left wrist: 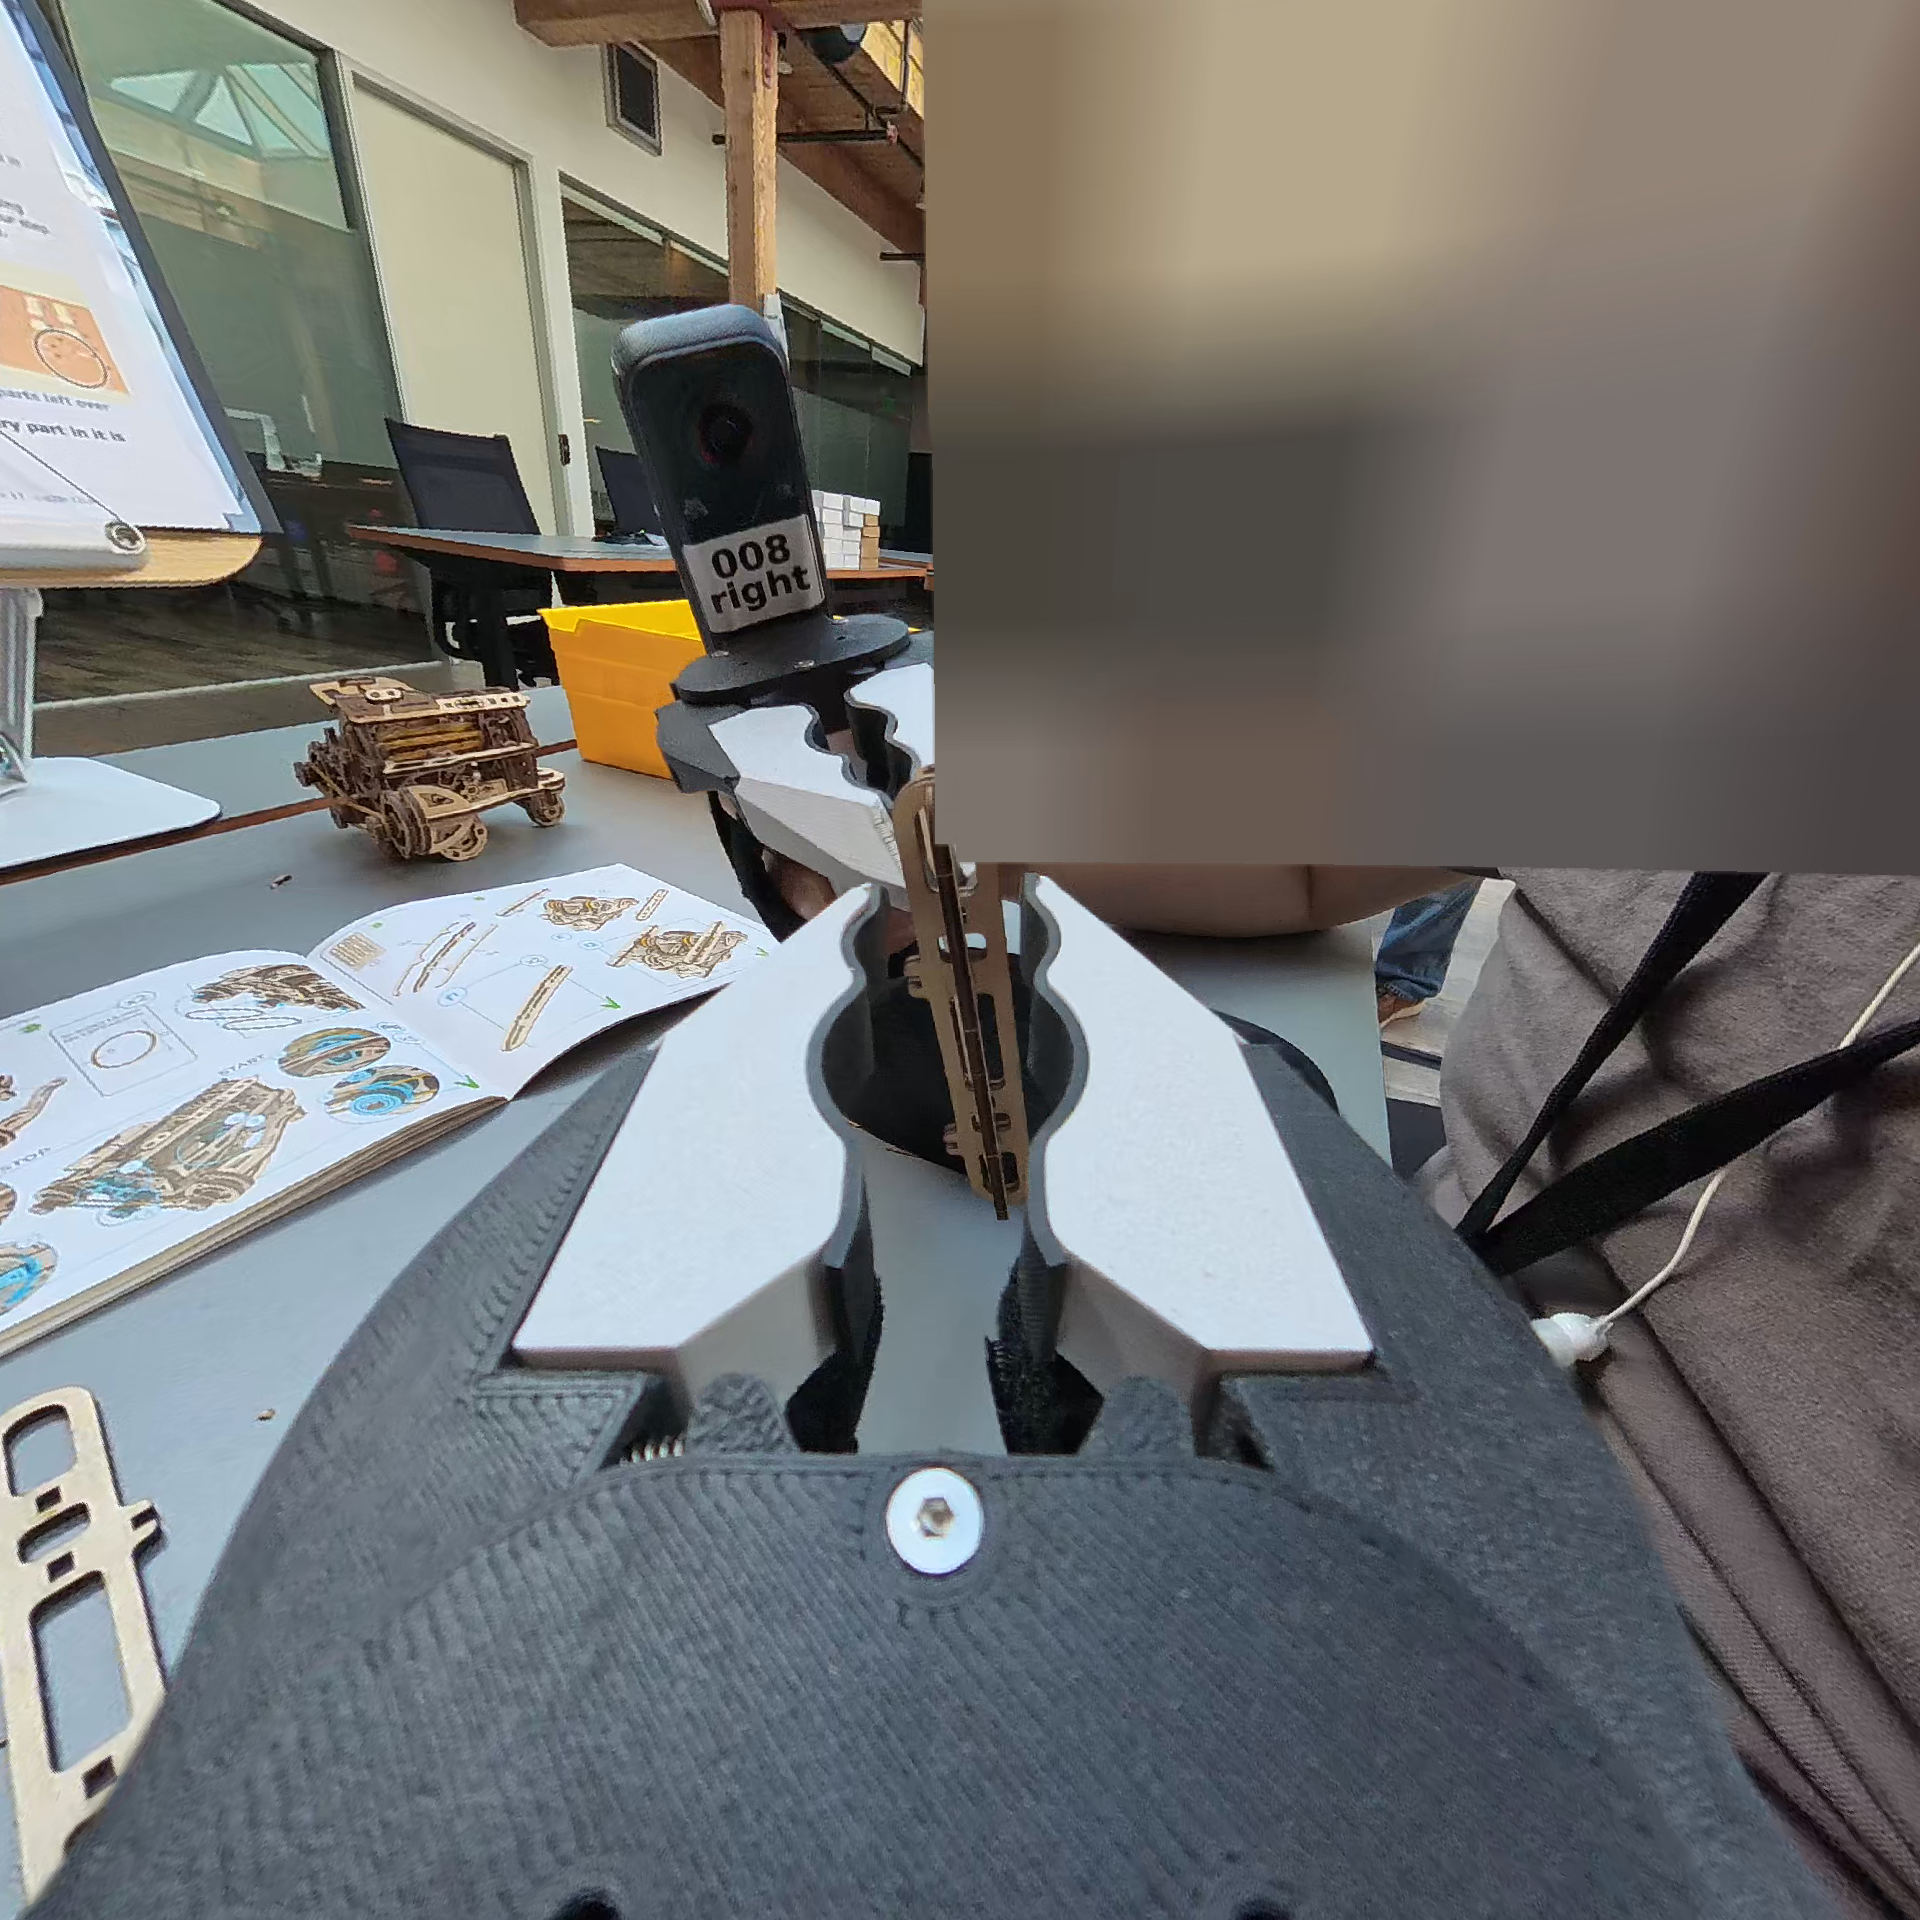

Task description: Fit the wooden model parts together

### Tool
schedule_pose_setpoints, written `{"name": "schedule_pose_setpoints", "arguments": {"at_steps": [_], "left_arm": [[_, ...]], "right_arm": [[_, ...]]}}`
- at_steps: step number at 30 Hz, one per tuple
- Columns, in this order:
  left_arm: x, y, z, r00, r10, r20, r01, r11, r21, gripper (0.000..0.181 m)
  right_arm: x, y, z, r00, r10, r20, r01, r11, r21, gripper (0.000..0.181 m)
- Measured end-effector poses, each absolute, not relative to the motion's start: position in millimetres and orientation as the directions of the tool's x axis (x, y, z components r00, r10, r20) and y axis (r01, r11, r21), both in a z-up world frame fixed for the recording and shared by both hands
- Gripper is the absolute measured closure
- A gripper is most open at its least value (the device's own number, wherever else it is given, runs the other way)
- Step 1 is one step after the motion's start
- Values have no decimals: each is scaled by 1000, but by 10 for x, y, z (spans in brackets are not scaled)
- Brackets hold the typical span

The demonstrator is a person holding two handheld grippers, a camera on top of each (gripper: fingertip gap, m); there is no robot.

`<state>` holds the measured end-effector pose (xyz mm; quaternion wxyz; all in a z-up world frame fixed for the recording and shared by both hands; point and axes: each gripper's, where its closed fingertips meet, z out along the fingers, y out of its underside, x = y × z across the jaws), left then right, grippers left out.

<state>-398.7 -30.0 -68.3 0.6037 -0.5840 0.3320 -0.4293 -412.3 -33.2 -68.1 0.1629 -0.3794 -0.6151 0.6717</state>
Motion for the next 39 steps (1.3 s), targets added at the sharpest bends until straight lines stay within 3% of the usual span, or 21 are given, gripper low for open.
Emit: {"name": "schedule_pose_setpoints", "arguments": {"at_steps": [9,33,39], "left_arm": [[-3996,-255,-798,439,-897,47,47,-29,-998,167],[-4158,-197,-704,565,-822,-72,35,111,-993,167],[-4191,-169,-678,542,-840,19,100,42,-994,164]], "right_arm": [[-4133,-289,-811,-656,698,-288,241,-169,-956,181],[-4292,-233,-733,-463,886,36,94,89,-992,181],[-4303,-201,-708,-490,868,-80,118,-25,-993,181]]}}
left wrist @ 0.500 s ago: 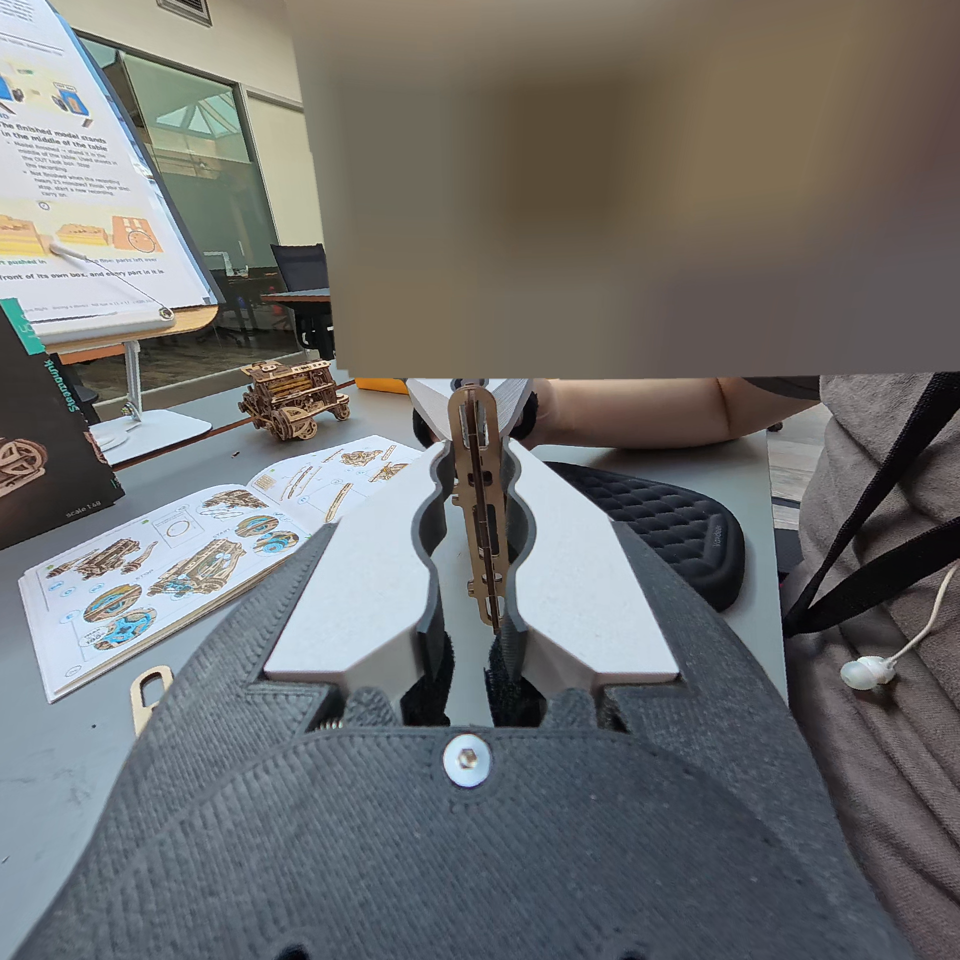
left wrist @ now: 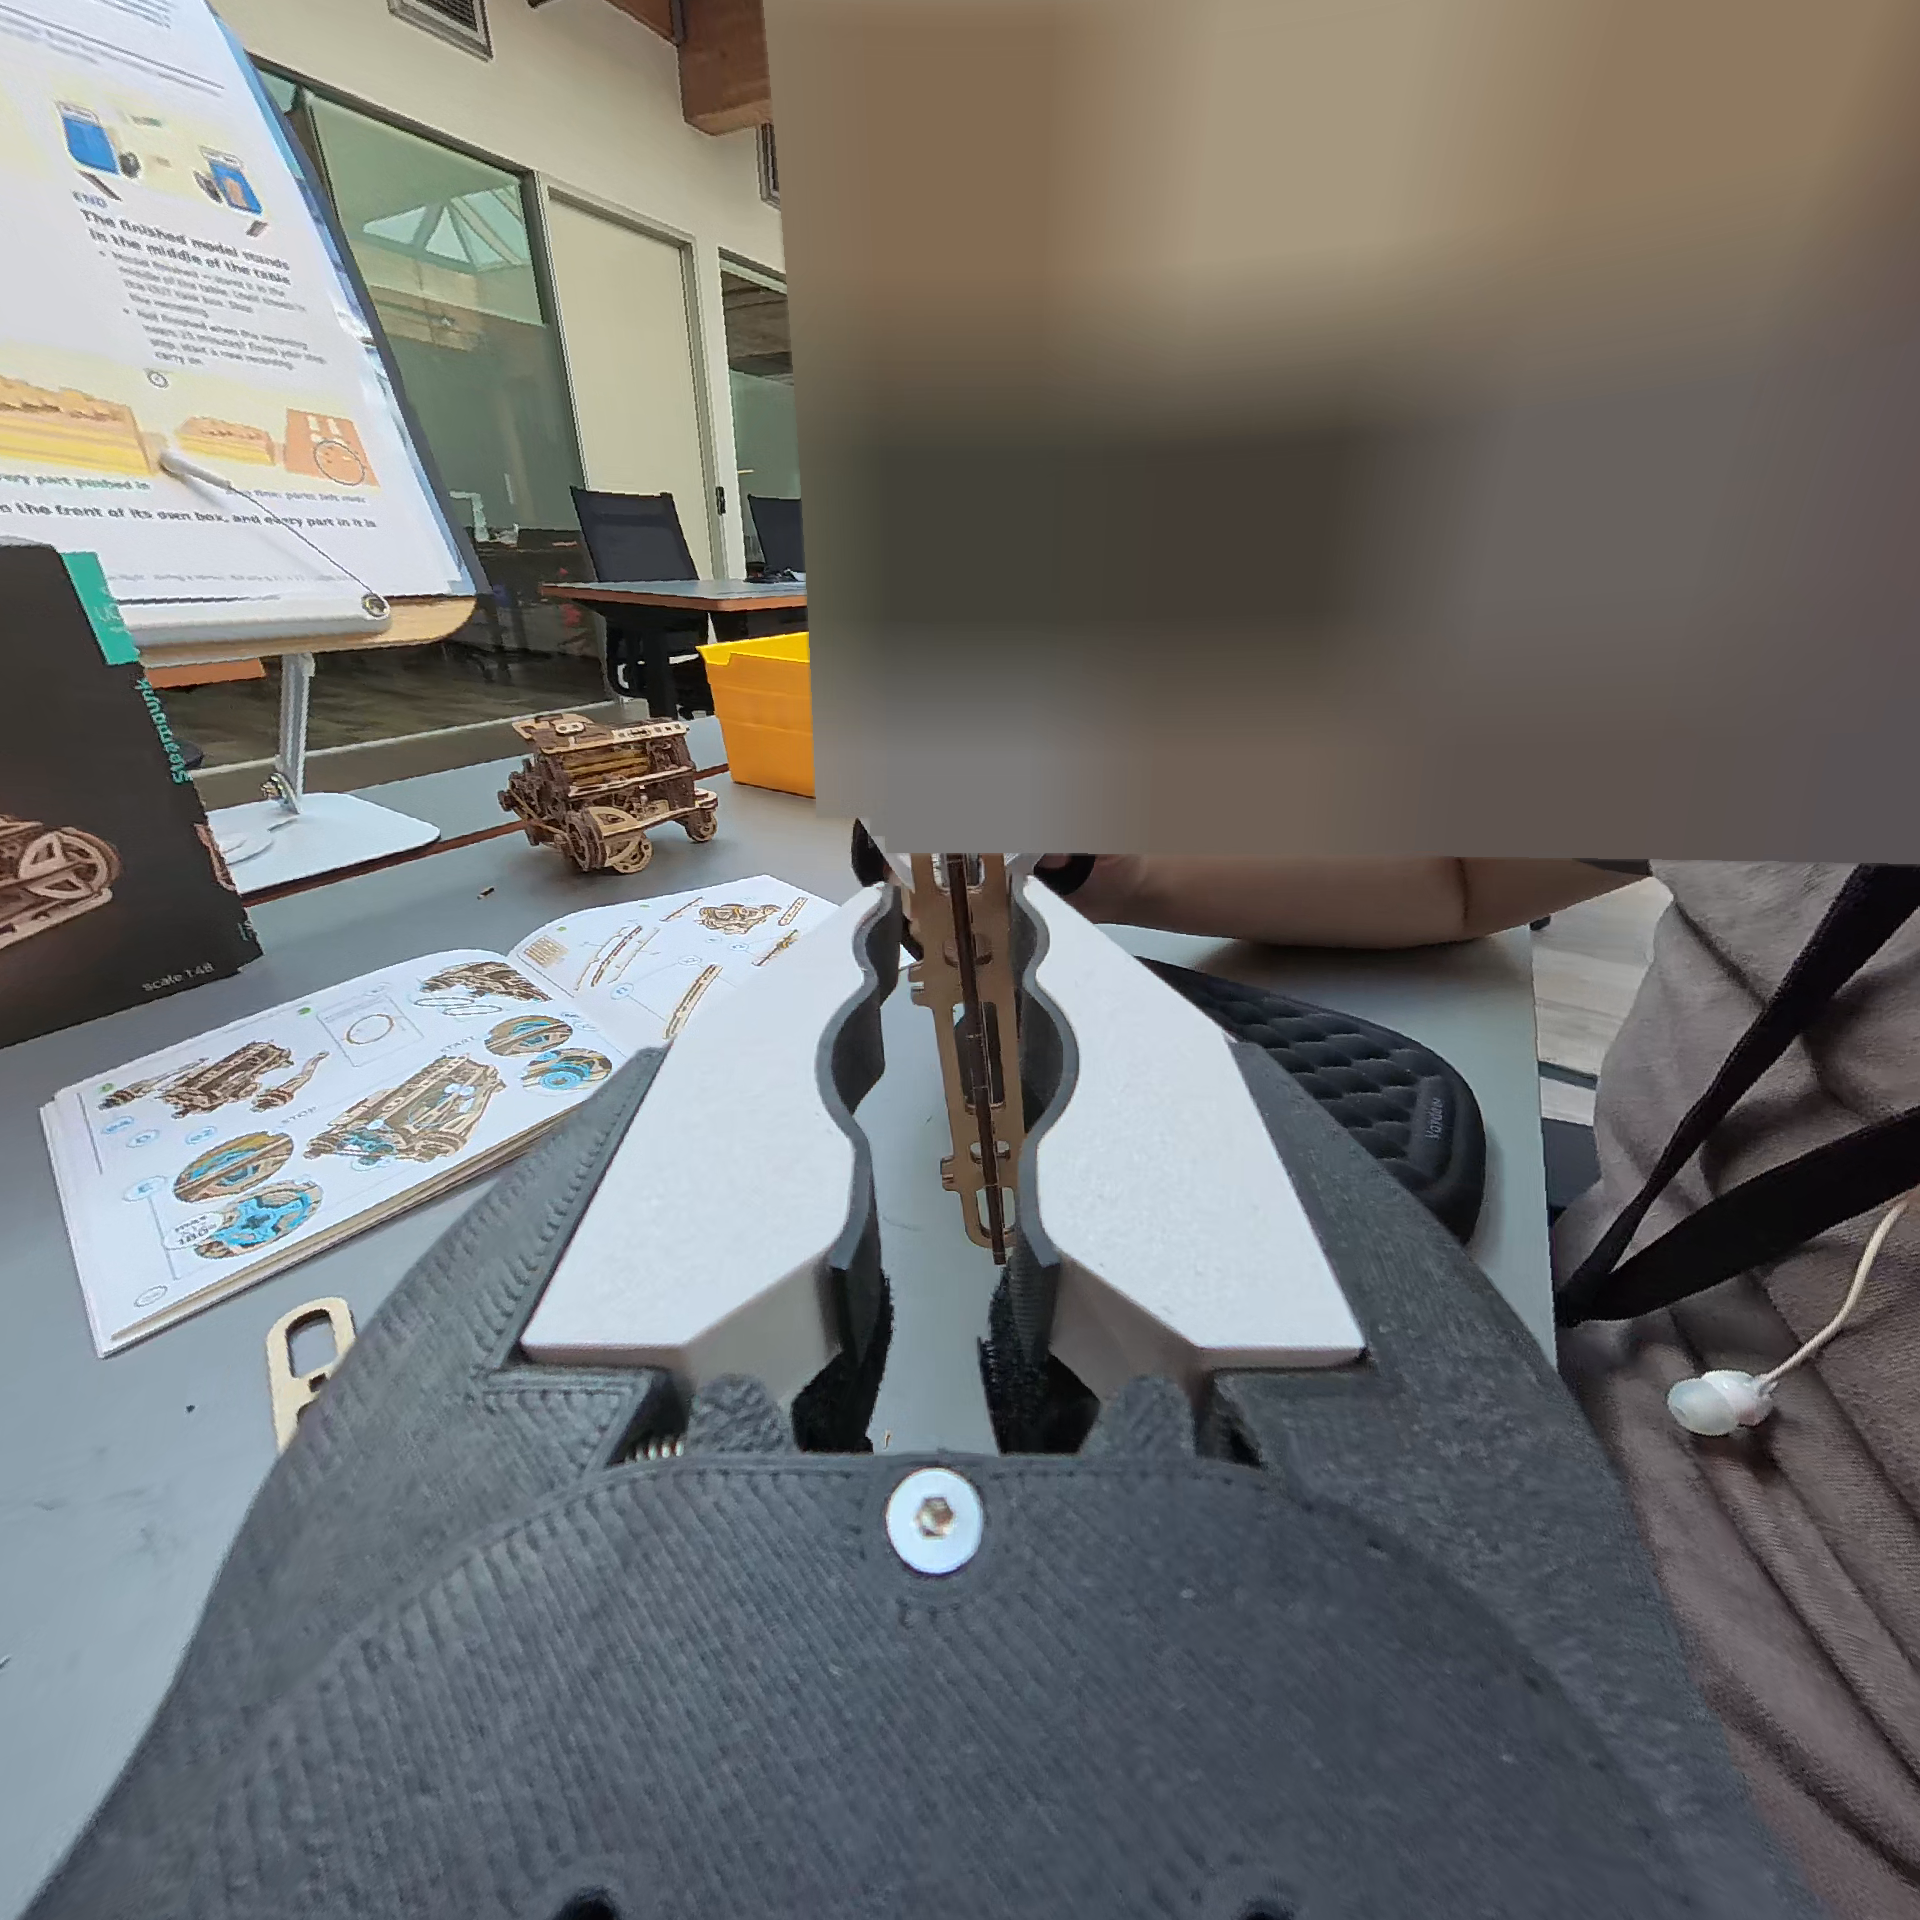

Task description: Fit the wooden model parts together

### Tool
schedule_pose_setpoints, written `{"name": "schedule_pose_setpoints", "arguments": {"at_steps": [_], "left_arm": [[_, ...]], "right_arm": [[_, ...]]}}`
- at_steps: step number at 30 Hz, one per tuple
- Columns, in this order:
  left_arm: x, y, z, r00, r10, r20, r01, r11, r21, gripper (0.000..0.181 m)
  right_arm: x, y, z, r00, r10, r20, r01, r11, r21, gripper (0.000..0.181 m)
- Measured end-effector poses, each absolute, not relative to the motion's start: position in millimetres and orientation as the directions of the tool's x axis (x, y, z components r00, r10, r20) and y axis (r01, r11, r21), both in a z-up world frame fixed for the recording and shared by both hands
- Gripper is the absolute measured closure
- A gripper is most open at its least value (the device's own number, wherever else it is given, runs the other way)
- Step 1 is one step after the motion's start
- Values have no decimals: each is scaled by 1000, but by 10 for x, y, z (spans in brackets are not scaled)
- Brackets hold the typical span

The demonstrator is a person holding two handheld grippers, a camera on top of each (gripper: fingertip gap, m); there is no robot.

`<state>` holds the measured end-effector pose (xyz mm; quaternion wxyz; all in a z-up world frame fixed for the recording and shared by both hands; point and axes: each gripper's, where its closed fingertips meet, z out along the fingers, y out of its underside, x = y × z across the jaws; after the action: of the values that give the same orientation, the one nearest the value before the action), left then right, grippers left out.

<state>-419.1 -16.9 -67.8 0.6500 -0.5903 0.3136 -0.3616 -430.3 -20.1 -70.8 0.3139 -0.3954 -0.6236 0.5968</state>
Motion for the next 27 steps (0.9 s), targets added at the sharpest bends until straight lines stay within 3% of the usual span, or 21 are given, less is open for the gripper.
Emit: {"name": "schedule_pose_setpoints", "arguments": {"at_steps": [5,18,27], "left_arm": [[-4196,-158,-702,530,-846,49,108,10,-994,162],[-4197,-89,-787,527,-841,119,109,-72,-991,167],[-4371,1,-702,465,-817,341,300,-217,-929,167]], "right_arm": [[-4272,-139,-648,-504,845,-179,112,-141,-984,181],[-4338,-115,-727,-487,834,-261,179,-197,-964,181],[-4362,7,-795,-455,790,-411,244,-333,-911,170]]}}
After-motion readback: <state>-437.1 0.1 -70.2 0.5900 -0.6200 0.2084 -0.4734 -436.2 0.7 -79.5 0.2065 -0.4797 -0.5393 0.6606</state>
